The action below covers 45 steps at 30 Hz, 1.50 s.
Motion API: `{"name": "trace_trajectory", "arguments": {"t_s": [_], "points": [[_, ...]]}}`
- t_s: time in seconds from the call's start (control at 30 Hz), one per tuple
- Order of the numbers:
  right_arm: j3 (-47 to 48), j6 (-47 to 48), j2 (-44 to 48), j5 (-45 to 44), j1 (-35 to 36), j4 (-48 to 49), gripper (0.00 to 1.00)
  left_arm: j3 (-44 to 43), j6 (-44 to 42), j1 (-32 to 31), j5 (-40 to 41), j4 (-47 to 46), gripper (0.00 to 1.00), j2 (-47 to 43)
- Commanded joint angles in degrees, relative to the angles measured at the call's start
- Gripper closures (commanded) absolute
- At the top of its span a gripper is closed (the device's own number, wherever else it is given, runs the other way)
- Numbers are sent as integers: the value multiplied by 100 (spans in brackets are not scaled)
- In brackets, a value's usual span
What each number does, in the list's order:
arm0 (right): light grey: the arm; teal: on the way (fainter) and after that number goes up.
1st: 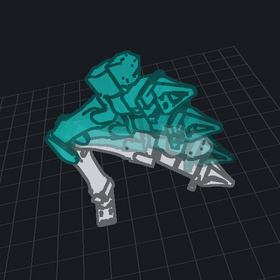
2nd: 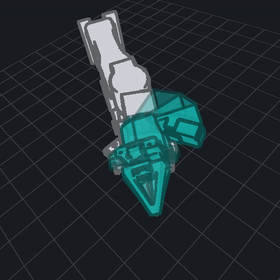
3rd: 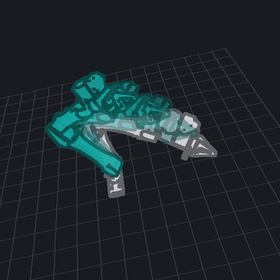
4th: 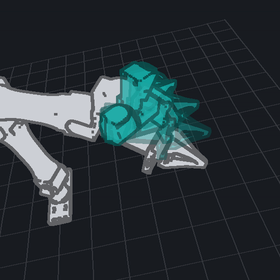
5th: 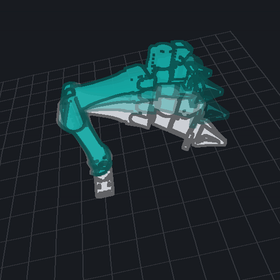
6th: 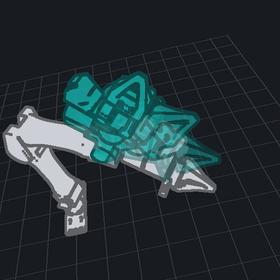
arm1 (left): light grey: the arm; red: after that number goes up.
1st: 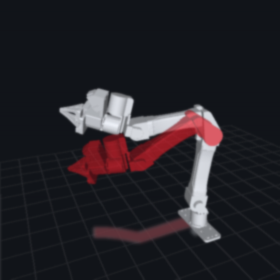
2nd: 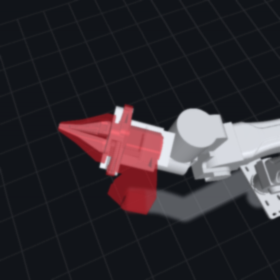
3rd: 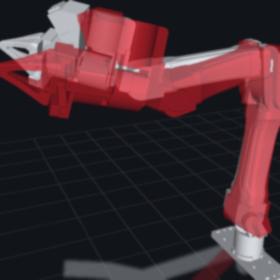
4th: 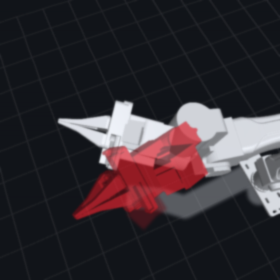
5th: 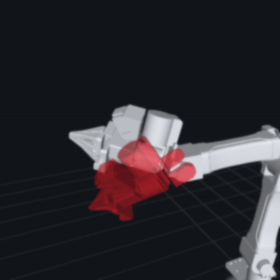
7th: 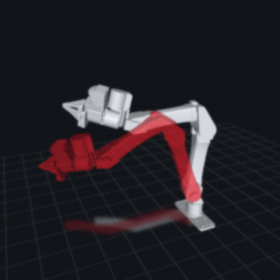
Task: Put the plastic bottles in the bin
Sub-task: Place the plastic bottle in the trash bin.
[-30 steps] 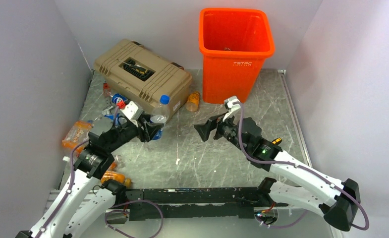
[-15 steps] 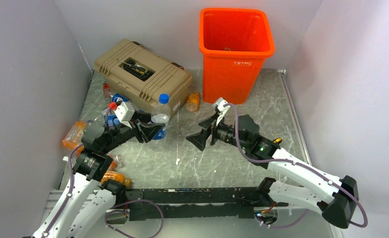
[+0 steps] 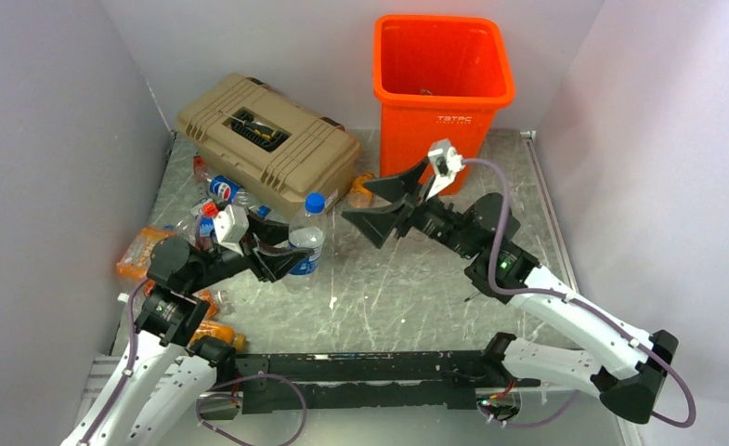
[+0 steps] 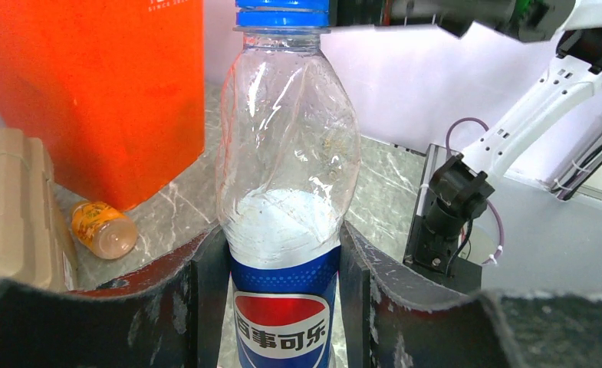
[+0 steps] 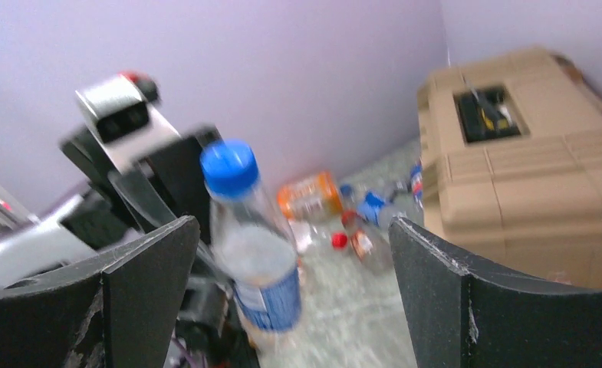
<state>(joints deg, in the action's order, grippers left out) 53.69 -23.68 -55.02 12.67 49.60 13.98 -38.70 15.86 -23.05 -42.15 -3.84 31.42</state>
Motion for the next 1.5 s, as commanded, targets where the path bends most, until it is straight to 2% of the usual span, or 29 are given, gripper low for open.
{"name": "trace_trajectory", "arguments": {"t_s": [0.0,0.13,0.27,0.5,0.7,0.93,1.17,1.27,1.3,1.33,1.37,1.4,1.47], "points": [[672,-358,-272,37,14,471,1,-23,-30,-33,-151,-174,50,-57],[1301,-427,-722,511,14,114,1,-24,-110,-59,-51,-99,50,-88],[1968,-250,-1147,819,57,-648,2,-41,-168,-70,29,-27,50,-121],[2964,685,-1617,-223,580,-2327,7,-46,-155,-77,63,-48,50,-85],[3077,851,-1777,-525,846,-2505,11,-50,-156,-77,47,-23,50,-58],[3030,716,-1934,-485,858,-2286,26,-50,-154,-77,41,-16,50,-65],[2906,540,-2062,-328,858,-1925,54,-41,-143,-86,29,-19,49,-77],[2890,505,-2101,-228,858,-1862,77,-50,-158,-94,48,-6,49,-102],[2888,505,-2101,-219,858,-1861,92,-50,-152,-94,75,3,48,-108],[2872,491,-2086,-258,858,-1870,100,-49,-155,-101,106,22,45,-118],[2848,503,-2060,-301,858,-1878,100,-54,-153,-108,149,43,38,-131],[2818,531,-1995,-353,858,-1880,100,-54,-161,-112,199,72,27,-149],[2736,613,-1817,-551,858,-1885,100,-72,-137,-127,422,151,16,-189]]}}
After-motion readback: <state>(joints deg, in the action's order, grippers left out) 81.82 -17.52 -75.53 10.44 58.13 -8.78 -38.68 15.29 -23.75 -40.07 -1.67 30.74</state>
